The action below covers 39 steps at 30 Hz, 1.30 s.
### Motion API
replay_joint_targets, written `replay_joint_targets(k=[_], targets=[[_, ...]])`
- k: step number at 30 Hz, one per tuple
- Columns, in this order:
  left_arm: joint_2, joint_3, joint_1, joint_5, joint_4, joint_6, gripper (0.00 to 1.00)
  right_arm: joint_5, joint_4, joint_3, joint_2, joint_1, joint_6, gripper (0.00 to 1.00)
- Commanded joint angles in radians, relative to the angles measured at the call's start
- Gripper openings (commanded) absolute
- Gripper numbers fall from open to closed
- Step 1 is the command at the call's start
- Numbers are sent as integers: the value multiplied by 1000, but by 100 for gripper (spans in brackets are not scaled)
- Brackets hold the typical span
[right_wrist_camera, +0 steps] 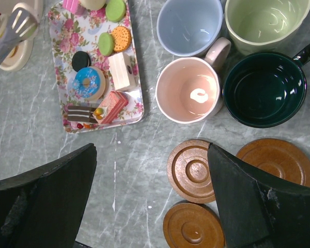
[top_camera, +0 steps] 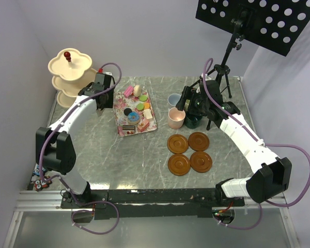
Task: Serve the afternoon tea
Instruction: Place the desert on the desert table.
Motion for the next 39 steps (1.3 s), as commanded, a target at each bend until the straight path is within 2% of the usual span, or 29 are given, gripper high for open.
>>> replay_joint_targets(k=[1, 14, 29, 39], targets=[[-44, -36, 43, -35, 53, 7, 50, -4, 30, 37, -2, -11, -4, 94], [-22, -65, 134, -78, 136, 38, 51, -13, 22, 64, 23, -11, -19, 94], [96, -31, 183, -85, 207, 79, 52, -21, 13, 81, 38, -12, -30, 94], [91, -37, 186, -89, 210, 73, 63, -23, 14, 78, 40, -12, -26, 94]])
